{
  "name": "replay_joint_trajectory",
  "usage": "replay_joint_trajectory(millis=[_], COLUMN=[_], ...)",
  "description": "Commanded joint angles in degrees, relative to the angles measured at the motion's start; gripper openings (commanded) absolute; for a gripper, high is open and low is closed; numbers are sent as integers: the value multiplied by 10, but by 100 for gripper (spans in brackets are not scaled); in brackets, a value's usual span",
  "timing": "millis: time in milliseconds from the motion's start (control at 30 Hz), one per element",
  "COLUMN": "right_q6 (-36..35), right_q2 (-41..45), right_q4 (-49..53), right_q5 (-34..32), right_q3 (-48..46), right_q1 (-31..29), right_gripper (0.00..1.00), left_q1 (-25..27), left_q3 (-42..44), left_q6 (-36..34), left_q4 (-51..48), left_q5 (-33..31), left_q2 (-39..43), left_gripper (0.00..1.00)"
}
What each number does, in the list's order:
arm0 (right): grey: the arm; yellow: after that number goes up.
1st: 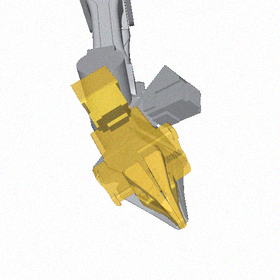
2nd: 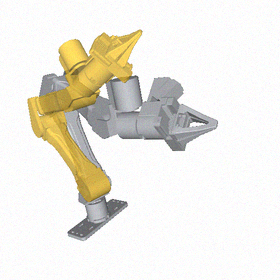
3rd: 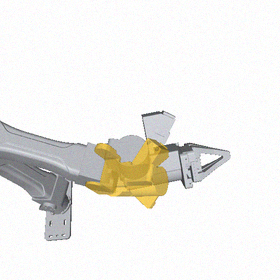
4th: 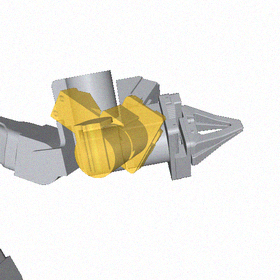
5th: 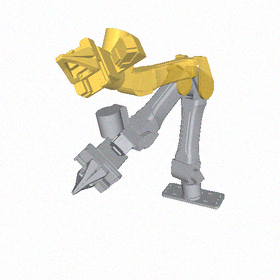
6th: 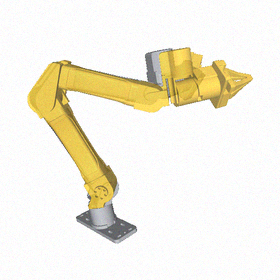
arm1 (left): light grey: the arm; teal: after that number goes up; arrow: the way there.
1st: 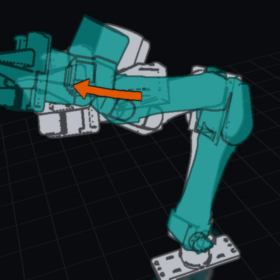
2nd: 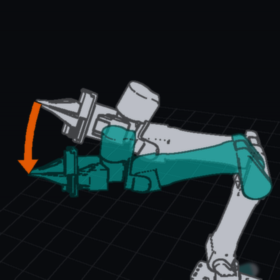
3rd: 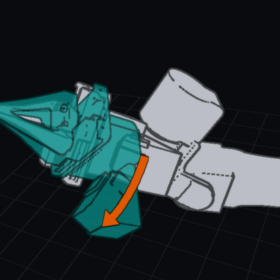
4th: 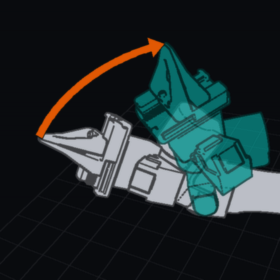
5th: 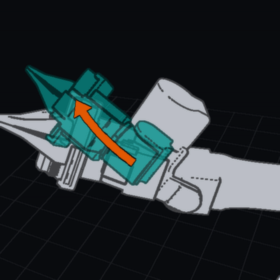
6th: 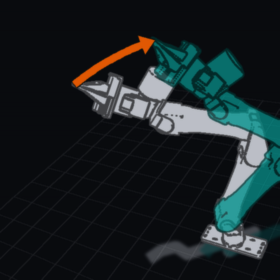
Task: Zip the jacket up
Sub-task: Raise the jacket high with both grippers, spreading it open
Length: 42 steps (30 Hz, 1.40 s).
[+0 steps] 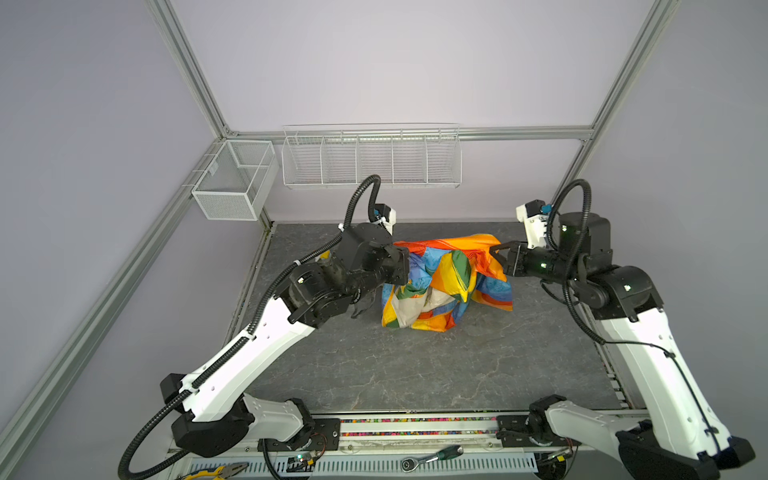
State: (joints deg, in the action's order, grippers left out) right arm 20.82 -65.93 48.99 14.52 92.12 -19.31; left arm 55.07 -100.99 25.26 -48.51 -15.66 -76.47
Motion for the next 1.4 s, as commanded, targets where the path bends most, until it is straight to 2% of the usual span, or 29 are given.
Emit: replay_joint_trajectory(millis=[0, 300, 667, 1033, 1200, 1367], right_q6=[-14, 6, 47, 67, 72, 78], right_q2=[-9, -14, 13, 40, 44, 12], right_q4=[-18, -87, -163, -179, -190, -176], right_q5=[9, 85, 189, 222, 232, 221], right_q3=[46, 123, 142, 140, 141, 124], right_q1=[15, 17, 17, 18, 17, 18], right_gripper=[6, 6, 6, 7, 7, 6], left_q1=[-7, -7, -7, -7, -7, -7], left_q3=[-69, -138, -114, -100, -88, -91], left_q6=[-57, -107, -102, -75, -71, -79], left_q4=[-4, 55, 136, 151, 149, 119], left_q5=[-8, 45, 125, 175, 162, 98], left_q2=[3, 13, 76, 103, 104, 68], left_gripper=[0, 0, 0, 0, 0, 0])
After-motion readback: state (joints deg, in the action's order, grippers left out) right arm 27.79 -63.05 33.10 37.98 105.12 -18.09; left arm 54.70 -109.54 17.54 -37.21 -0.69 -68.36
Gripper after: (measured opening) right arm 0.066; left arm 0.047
